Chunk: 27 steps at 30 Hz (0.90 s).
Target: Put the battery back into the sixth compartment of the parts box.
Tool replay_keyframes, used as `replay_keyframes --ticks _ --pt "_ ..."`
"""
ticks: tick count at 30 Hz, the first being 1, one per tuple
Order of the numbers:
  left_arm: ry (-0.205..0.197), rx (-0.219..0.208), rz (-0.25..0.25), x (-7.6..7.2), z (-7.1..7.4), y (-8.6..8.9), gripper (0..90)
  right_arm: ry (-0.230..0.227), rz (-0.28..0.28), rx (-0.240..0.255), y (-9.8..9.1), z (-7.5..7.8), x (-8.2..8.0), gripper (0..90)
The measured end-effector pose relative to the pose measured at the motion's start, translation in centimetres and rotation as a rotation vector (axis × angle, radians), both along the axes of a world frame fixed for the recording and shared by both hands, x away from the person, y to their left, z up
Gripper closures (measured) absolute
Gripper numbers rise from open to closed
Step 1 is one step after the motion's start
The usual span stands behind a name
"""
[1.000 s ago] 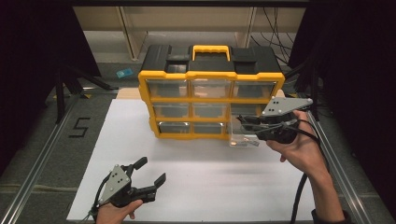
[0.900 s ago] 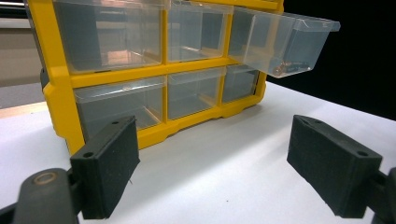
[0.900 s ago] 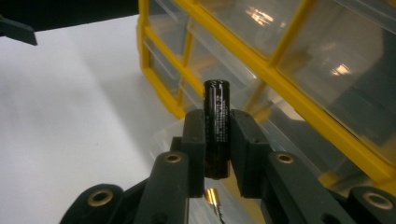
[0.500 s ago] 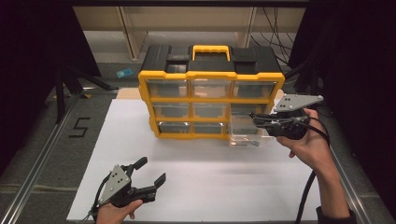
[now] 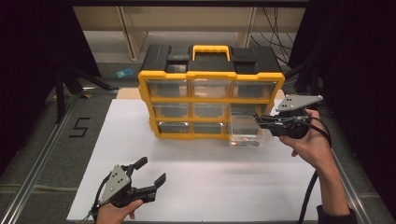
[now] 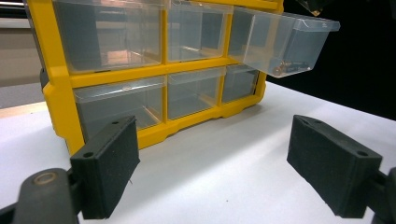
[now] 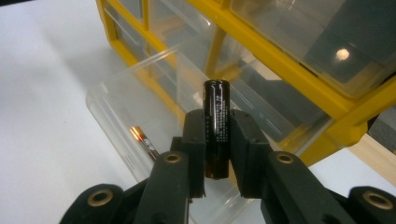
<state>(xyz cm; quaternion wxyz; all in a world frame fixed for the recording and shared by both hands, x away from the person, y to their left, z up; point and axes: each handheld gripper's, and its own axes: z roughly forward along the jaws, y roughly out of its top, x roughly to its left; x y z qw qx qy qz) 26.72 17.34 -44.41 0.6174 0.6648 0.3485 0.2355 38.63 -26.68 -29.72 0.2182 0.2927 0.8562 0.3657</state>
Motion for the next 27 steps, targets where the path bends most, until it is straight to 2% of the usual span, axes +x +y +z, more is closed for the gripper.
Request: replay_keyframes --ticks 7,10,16,17,18,20,21,23,25,27 --pt "0.007 0.012 0.007 -0.1 0.1 0.1 16.1 0.019 -0.012 -0.004 -0.2 -0.6 0.4 76.1" --pt "0.008 0.013 0.007 -0.1 0.1 0.1 16.1 0.021 -0.021 0.011 -0.2 -0.5 0.4 69.1" --pt "0.001 0.0 0.001 0.0 0.0 0.0 16.1 -0.002 -0.026 0.033 0.0 0.3 -0.2 61.3" --pt "0.001 -0.001 0.0 0.0 0.0 0.0 16.1 -0.019 -0.018 0.035 0.1 0.4 -0.2 60.4" --pt "0.001 0.0 0.0 0.0 0.0 0.0 16.1 -0.011 -0.021 0.042 0.3 0.5 -0.3 59.2" --pt "0.001 0.0 0.0 0.0 0.0 0.0 16.1 -0.025 -0.009 0.038 0.5 0.7 -0.4 55.6" --pt "0.001 0.0 0.0 0.0 0.0 0.0 16.1 -0.01 -0.01 0.047 0.7 0.7 -0.6 54.3" --pt "0.001 0.0 0.0 0.0 0.0 0.0 16.1 -0.037 0.008 0.053 1.1 0.8 -0.6 50.4" --pt "0.001 0.0 0.0 0.0 0.0 0.0 16.1 -0.026 0.014 0.068 1.5 1.0 -0.9 45.8" --pt "0.009 0.013 0.007 -0.1 0.1 0.1 16.1 -0.037 0.02 0.084 2.0 1.1 -1.0 41.9"
